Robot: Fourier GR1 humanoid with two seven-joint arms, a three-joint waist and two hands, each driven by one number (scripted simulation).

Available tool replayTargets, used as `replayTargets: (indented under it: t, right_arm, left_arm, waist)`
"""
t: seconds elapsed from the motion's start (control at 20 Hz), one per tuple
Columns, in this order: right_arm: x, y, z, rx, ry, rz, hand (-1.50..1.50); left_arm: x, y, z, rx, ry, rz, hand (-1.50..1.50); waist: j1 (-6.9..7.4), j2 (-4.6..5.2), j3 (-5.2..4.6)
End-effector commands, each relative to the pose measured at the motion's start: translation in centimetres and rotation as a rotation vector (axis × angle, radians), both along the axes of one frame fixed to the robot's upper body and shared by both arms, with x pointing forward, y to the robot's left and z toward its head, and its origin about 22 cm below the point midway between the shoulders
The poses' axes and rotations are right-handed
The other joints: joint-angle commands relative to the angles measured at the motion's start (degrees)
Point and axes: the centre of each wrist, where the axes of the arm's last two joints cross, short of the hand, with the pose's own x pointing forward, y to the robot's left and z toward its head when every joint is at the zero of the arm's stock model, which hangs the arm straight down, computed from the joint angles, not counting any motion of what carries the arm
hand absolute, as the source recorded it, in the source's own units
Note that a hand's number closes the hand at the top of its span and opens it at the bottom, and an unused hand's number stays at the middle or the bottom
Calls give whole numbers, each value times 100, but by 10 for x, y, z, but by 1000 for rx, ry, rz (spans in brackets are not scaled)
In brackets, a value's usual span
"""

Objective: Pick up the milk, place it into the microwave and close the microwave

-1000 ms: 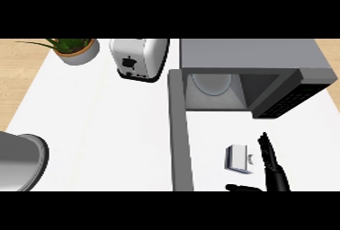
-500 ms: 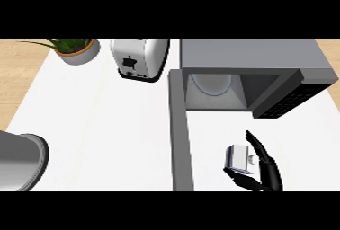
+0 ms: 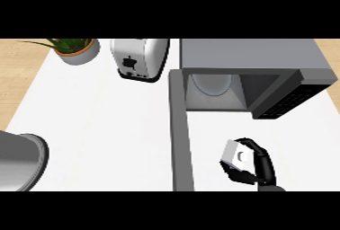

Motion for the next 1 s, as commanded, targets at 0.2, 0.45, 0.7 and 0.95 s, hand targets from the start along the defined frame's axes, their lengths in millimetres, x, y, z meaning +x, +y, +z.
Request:
replayTargets:
  t: [0.2,0.45,0.7,0.95]
  right_arm:
    - [21,-13,5,52,-113,29,150]
    - [59,-23,40,72,-92,78,150]
    - [62,-33,50,168,-93,202,150]
    - [82,20,93,99,-144,172,150]
  left_arm:
    - [-5,-8,2,6,8,-9,-150]
    - [2,2,11,-18,1,-6,-150]
    - [4,15,15,0,5,-8,-150]
    - [-9,10,-8,2,11,14,-150]
  waist:
    - [19,23,26]
    - [-24,7,20]
    - [-45,3,19]
    - [-54,-9,13]
